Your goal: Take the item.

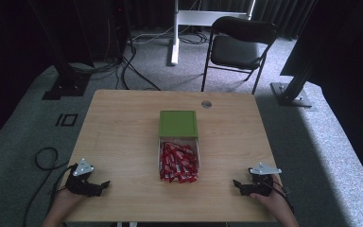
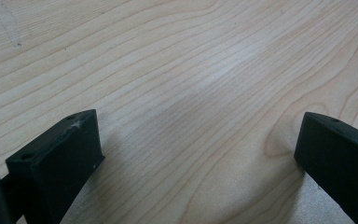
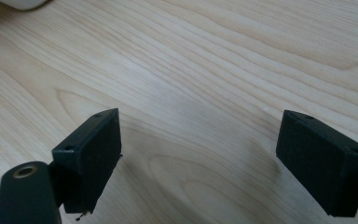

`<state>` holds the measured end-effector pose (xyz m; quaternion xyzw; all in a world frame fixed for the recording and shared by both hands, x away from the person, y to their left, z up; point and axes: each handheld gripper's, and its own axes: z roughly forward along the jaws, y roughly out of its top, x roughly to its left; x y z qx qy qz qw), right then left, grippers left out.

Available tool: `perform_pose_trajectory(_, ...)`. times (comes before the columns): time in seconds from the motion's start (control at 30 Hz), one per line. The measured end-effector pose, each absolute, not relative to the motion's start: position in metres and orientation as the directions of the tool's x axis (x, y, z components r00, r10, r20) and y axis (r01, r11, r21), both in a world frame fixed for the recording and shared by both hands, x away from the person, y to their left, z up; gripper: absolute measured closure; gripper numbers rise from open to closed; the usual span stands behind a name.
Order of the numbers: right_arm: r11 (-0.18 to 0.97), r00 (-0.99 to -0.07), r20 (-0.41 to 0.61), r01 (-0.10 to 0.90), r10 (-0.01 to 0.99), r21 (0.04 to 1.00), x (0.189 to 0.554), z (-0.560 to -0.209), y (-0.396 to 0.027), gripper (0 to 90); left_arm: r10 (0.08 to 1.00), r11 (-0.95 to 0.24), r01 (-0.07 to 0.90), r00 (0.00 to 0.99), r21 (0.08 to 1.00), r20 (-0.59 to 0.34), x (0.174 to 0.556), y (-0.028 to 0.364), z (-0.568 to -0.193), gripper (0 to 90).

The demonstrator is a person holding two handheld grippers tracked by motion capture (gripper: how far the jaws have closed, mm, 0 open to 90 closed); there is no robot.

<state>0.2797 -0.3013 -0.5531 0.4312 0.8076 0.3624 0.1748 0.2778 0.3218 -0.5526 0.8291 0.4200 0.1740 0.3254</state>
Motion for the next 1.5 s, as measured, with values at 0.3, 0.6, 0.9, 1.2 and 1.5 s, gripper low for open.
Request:
perform_pose_trajectory(0.3, 0.337, -0.566, 0.047, 0.554, 0.823, 0.761, 0.283, -0.542, -0.296, 15.6, 0.81, -0.436, 0.584, 0.587, 0.685, 0.015, 0.278, 0.322, -0.553, 1.4)
perform_pose_trajectory(0.6, 0.313, -0.561, 0.04, 0.518, 0.827, 0.796, 0.286, -0.526, -0.289, 15.6, 0.81, -0.436, 0.583, 0.587, 0.686, 0.015, 0.278, 0.322, -0.553, 1.4)
perform_pose_trajectory(0.9, 0.31, -0.578, 0.032, 0.482, 0.816, 0.819, 0.287, -0.507, -0.281, 15.5, 0.81, -0.436, 0.583, 0.587, 0.686, 0.015, 0.278, 0.322, -0.553, 1.4)
perform_pose_trajectory(1.2, 0.307, -0.601, 0.035, 0.457, 0.799, 0.835, 0.286, -0.491, -0.271, 15.5, 0.81, -0.435, 0.584, 0.586, 0.685, 0.015, 0.278, 0.322, -0.553, 1.4)
perform_pose_trajectory(1.5, 0.306, -0.646, 0.025, 0.395, 0.763, 0.866, 0.283, -0.467, -0.251, 15.5, 0.81, -0.436, 0.584, 0.587, 0.685, 0.015, 0.278, 0.322, -0.552, 1.4)
